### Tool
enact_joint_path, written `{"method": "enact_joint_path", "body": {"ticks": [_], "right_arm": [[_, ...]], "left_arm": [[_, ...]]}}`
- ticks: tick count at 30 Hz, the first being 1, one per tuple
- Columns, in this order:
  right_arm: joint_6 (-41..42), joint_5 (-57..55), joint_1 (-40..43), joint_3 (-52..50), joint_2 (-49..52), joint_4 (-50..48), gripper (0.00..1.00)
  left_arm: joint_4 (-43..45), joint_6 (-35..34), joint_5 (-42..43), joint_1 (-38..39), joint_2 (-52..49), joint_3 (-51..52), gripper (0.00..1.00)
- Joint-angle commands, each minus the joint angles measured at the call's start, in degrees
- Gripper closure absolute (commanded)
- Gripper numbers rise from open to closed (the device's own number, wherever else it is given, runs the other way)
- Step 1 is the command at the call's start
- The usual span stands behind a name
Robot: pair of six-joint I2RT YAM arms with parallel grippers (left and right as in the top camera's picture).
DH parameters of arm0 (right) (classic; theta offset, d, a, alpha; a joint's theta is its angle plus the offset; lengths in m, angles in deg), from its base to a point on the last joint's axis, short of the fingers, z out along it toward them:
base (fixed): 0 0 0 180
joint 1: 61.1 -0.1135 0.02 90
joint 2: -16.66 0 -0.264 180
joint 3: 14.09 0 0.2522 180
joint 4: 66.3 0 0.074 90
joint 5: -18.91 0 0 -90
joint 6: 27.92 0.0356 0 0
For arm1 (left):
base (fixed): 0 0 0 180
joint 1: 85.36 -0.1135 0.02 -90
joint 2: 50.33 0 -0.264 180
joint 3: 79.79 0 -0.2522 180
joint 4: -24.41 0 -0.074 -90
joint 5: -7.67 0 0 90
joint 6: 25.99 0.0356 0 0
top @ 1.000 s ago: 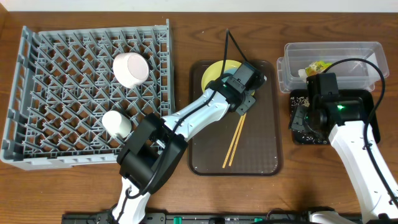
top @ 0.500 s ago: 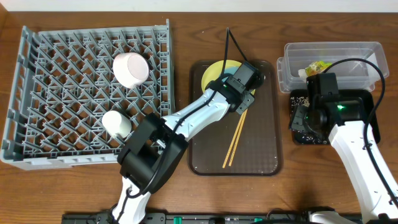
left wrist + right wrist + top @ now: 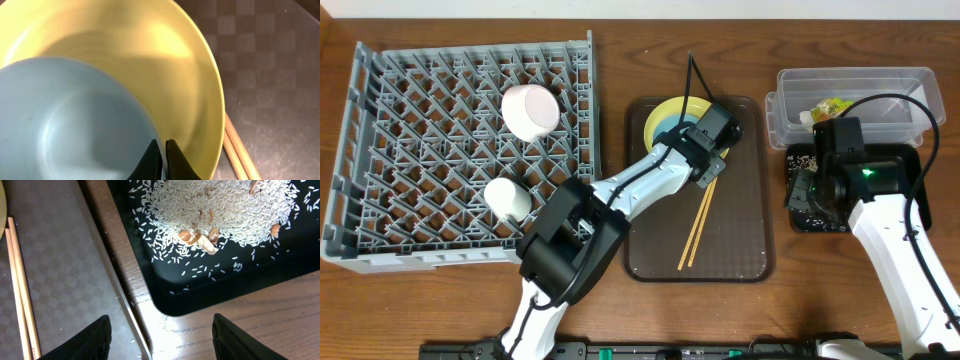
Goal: Sort waste into correct bins and load items into the dishwasher rack
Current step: 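Grasp the rim of the blue bowl with the left gripper, then carry the blue bowl to the rack and set it down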
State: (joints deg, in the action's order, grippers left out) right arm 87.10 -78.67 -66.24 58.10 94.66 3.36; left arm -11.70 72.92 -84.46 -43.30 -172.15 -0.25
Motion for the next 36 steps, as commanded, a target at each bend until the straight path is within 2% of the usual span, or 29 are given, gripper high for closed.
{"method": "enact_joint_path", "body": {"ticks": [1, 7, 11, 14, 17, 22, 24, 26, 30, 36], "right_arm": [[0.0, -1.0, 0.4, 0.5, -0.1, 0.1, 0.37], [-0.4, -1.2, 0.4, 0.5, -0.1, 0.1, 0.37], [-0.4, -1.2, 0.4, 0.5, -0.1, 0.0, 0.37], [-0.4, -1.2, 0.4, 0.5, -0.1, 0.0, 0.37], [-0.4, -1.2, 0.4, 0.5, -0.1, 0.0, 0.37], [-0.4, -1.2, 0.4, 0.5, -0.1, -0.4, 0.37], [-0.4, -1.2, 0.4, 0.5, -0.1, -0.4, 0.37], [-0.4, -1.2, 0.4, 0.5, -0.1, -0.4, 0.37], [-0.5, -1.2, 0.4, 0.5, -0.1, -0.4, 0.37], [-1.1, -1.2, 0.4, 0.5, -0.1, -0.9, 0.37]], "left_arm": [[-1.5, -0.2, -0.5, -0.3, 5.0, 0.0, 0.94], [-9.5, -4.7, -0.5, -1.5, 16.2, 0.0, 0.94], [-16.7, -10.0, 2.0, -6.9, 24.5, 0.0, 0.94], [-21.2, -10.5, 12.9, -13.7, 29.3, 0.1, 0.94], [-24.5, -10.5, 27.4, -22.5, 32.1, 0.1, 0.94], [-28.2, -8.3, 56.5, -38.6, 31.5, 0.6, 0.94], [-28.2, -8.3, 65.0, -43.6, 30.5, 1.3, 0.94], [-28.5, -8.3, 71.0, -48.9, 29.2, 2.1, 0.94], [-30.4, -8.3, 74.9, -57.4, 25.9, 2.8, 0.94], [-31.8, -8.4, 81.6, -64.3, 20.6, 3.2, 0.94]]}}
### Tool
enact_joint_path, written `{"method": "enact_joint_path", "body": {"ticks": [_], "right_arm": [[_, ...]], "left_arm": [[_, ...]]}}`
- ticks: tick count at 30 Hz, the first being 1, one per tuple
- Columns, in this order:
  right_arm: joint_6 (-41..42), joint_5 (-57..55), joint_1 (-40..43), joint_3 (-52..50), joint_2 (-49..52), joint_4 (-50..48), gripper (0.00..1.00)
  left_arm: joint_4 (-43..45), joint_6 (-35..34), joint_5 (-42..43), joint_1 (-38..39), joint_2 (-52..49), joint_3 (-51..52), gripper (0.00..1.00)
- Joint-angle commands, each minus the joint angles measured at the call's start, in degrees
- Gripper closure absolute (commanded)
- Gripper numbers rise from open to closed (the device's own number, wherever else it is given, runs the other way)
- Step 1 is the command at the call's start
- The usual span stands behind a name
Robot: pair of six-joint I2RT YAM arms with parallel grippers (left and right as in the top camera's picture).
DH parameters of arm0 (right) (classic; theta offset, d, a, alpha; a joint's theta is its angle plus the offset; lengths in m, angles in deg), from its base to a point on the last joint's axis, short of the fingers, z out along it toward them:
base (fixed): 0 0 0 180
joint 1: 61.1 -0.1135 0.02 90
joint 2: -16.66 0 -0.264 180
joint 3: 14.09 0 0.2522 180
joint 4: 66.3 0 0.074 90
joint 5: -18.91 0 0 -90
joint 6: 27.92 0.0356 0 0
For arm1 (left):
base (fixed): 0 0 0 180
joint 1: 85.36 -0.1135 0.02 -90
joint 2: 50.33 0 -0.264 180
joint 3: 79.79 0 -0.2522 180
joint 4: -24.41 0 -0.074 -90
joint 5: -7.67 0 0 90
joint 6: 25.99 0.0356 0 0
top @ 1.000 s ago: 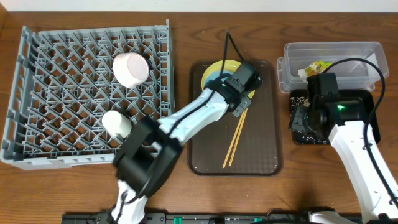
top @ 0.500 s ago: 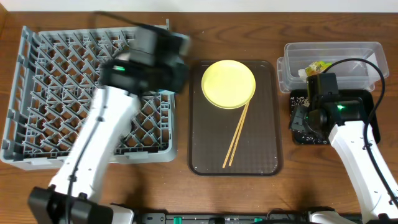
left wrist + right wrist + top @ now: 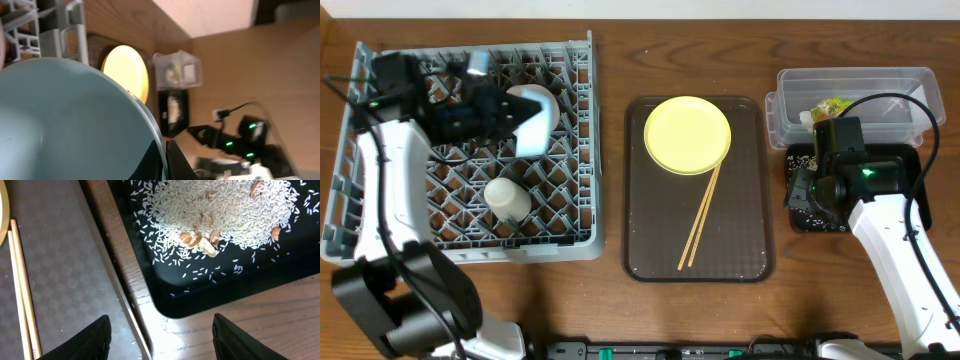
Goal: Sort waste into correct bins and load items into the dishwasher rack
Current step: 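Carry the blue bowl to the rack and set it down, then release the blue bowl and withdraw the left gripper from the rack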
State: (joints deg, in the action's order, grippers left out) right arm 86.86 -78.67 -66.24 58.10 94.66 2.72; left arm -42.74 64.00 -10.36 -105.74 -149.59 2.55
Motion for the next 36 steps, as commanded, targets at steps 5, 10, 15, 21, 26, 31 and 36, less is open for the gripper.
{"method": "enact_joint_path", "body": {"ticks": [5, 10, 15, 21, 26, 31, 36], "right_arm": [[-0.9, -1.2, 0.4, 0.5, -0.1, -0.2, 0.37], [-0.9, -1.2, 0.4, 0.5, -0.1, -0.2, 0.37], [-0.9, -1.2, 0.4, 0.5, -0.1, -0.2, 0.37], [-0.9, -1.2, 0.4, 0.5, -0.1, -0.3, 0.37], [-0.9, -1.2, 0.4, 0.5, -0.1, -0.2, 0.37], [-0.9, -1.2, 0.4, 0.5, -0.1, -0.2, 0.37], [-0.9, -1.2, 0.4, 0.5, -0.1, -0.5, 0.36]], "left_arm": [[-1.4, 0.5, 7.5, -4.2, -6.8, 0.7, 0.94], [-2.0, 0.5, 3.9, -6.7, -10.5, 0.9, 0.94], [-3.1, 0.6, -3.5, -9.3, -12.3, 1.3, 0.94], [-2.7, 0.6, -8.4, -12.4, -12.4, 1.4, 0.78], [-2.7, 0.5, -16.4, -14.5, -12.4, 1.4, 0.38], [-2.8, -2.1, -16.5, -16.4, -12.0, 0.7, 0.21], [-2.6, -2.0, -17.2, -16.7, -7.3, 0.0, 0.19]]}}
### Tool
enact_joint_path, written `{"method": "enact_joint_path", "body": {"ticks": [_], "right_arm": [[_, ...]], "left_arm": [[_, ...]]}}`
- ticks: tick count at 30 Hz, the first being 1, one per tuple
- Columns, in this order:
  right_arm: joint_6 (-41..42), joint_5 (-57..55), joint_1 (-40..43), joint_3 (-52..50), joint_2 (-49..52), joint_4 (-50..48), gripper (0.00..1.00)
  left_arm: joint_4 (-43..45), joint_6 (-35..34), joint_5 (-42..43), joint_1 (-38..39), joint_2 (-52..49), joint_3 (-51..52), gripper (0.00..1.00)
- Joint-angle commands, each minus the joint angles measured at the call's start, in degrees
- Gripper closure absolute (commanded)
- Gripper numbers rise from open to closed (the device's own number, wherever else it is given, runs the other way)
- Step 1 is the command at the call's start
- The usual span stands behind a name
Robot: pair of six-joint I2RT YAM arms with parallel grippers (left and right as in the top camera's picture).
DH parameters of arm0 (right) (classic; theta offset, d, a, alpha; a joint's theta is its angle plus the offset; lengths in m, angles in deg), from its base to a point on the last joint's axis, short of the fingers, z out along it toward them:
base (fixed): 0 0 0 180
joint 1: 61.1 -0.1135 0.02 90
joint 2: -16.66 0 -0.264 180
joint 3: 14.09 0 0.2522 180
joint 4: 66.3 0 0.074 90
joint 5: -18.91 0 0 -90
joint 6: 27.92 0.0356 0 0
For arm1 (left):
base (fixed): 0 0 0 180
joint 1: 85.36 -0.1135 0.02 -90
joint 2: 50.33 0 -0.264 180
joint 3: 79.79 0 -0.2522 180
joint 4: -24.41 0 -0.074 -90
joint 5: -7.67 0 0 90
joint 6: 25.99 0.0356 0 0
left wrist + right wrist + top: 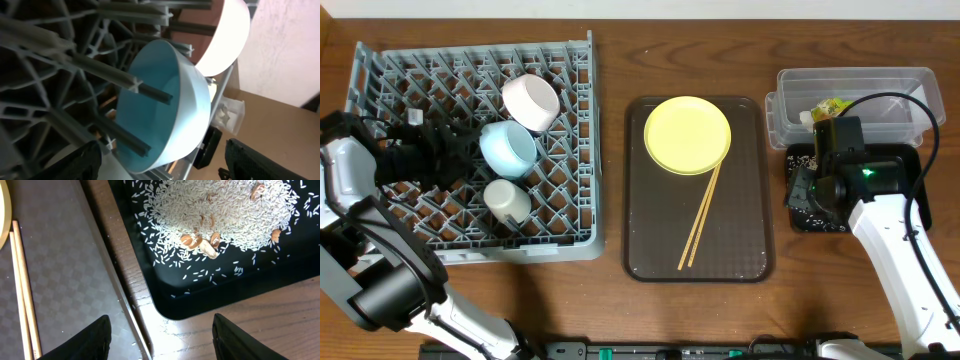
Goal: Sort waste into correct bins and load items into the dishwasher rack
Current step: 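Release the blue bowl and withdraw the left gripper from the rack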
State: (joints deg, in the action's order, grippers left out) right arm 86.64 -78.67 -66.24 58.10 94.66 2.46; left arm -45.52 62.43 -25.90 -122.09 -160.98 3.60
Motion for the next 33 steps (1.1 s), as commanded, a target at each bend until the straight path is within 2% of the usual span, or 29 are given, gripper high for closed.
{"method": "enact_joint_path", "body": {"ticks": [1, 5, 9, 12, 18, 21, 26, 33], "right_arm": [[-0.6, -1.1, 0.4, 0.5, -0.1, -0.5, 0.34], [-3.1, 3.3, 0.3, 0.5, -0.1, -3.8, 0.26], [-9.5, 15.1, -0.2, 0.5, -0.1, -11.1, 0.24], [-10.5, 20.8, -1.4, 0.5, -0.1, -18.2, 0.23], [-10.5, 20.8, -6.2, 0.5, 1.6, -30.4, 0.22], [-8.2, 16.5, -8.3, 0.5, 4.6, -34.0, 0.24], [-6.4, 12.2, -9.9, 0.5, 12.1, -38.4, 0.29], [-2.0, 6.6, -10.1, 0.5, 22.2, -41.8, 0.33]], "left_arm": [[0.4, -0.5, -3.0, -0.4, 5.5, -1.1, 0.18], [0.2, -0.5, -11.7, 0.2, 13.0, -1.1, 0.17], [-0.9, -0.7, -19.1, 2.6, 20.8, -1.1, 0.16], [-2.3, -2.1, -24.9, 5.9, 25.6, -1.1, 0.16], [-10.3, -7.2, -44.3, 16.3, 30.1, -0.9, 0.16], [-14.5, -9.9, -51.0, 21.7, 30.0, -0.5, 0.15], [-17.3, -9.9, -51.6, 26.9, 29.9, 0.7, 0.15], [-17.3, -9.9, -51.6, 27.8, 29.9, 1.0, 0.14]]}}
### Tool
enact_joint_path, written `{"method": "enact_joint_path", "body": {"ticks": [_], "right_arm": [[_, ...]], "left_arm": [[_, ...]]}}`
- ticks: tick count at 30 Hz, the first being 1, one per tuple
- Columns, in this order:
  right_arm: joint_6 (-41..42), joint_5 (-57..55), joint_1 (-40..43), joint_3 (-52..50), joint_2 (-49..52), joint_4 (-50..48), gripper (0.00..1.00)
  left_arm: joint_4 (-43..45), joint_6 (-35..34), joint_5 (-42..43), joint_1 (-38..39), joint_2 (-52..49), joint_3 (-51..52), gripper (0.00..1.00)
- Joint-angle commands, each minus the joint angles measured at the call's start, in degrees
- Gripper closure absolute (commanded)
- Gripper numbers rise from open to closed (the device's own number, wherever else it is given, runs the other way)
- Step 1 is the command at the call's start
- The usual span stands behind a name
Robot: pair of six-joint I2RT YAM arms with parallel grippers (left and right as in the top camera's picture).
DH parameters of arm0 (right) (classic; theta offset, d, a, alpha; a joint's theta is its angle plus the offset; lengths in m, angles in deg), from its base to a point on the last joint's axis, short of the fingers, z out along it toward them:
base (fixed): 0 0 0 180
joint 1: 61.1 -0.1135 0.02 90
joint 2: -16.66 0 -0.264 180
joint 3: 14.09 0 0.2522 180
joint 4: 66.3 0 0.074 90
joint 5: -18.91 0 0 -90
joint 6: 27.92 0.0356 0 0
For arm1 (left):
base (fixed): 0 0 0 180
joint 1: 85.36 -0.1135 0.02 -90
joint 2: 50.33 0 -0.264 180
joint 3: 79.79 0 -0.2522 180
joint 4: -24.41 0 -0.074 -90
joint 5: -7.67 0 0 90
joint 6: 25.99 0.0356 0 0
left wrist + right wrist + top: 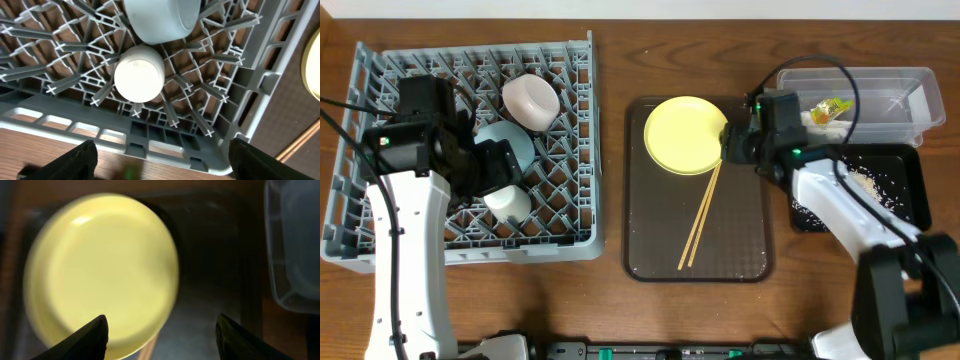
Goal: Sort waste into correct bins and load items into the dishwasher rack
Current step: 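Release the blue bowl and withdraw the left gripper from the rack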
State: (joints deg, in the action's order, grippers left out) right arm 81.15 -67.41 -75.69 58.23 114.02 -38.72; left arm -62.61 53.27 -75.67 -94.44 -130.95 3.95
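Observation:
The grey dishwasher rack [380,230] holds a white bowl [530,100], a light blue bowl [512,140] and a white cup [507,203]. My left gripper [485,165] hangs open over the rack, with the cup [139,80] and the blue bowl [160,17] below it in the left wrist view. A yellow plate [685,135] and a pair of chopsticks [700,220] lie on the brown tray [650,250]. Open and empty, my right gripper [732,145] is at the plate's right edge; the plate [100,275] fills the right wrist view.
A clear plastic bin [880,90] holding a wrapper stands at the back right, its corner [295,245] also in the right wrist view. A black tray [880,190] with spilled rice lies in front of it. Bare wooden table [820,310] runs along the front.
My left gripper has moved from low at the rack's left side to above the cup and blue bowl. My right gripper has moved from over the black rice tray to the yellow plate's right edge.
My left gripper was shut on the blue bowl's rim as it sat on the yellow plate. Then it held the bowl over the rack. Then the bowl sat in the rack with the gripper open beside it. The right arm stayed over the rice tray until now.

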Motion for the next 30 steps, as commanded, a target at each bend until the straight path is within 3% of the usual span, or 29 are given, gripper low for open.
{"method": "enact_joint_path", "body": {"ticks": [1, 9, 30], "right_arm": [[4.0, -5.0, -0.6, 0.4, 3.7, -0.9, 0.34], [7.2, -1.7, -1.0, 0.4, 8.7, -0.7, 0.39], [3.8, -2.0, -1.0, 0.4, -4.8, 10.0, 0.39]], "left_arm": [[-0.2, -0.8, -1.8, 0.2, -0.2, 0.6, 0.14], [0.0, -0.8, -1.8, 0.2, -0.2, 0.7, 0.14], [1.1, -0.7, 0.2, 1.6, -0.2, 0.7, 0.11]]}}
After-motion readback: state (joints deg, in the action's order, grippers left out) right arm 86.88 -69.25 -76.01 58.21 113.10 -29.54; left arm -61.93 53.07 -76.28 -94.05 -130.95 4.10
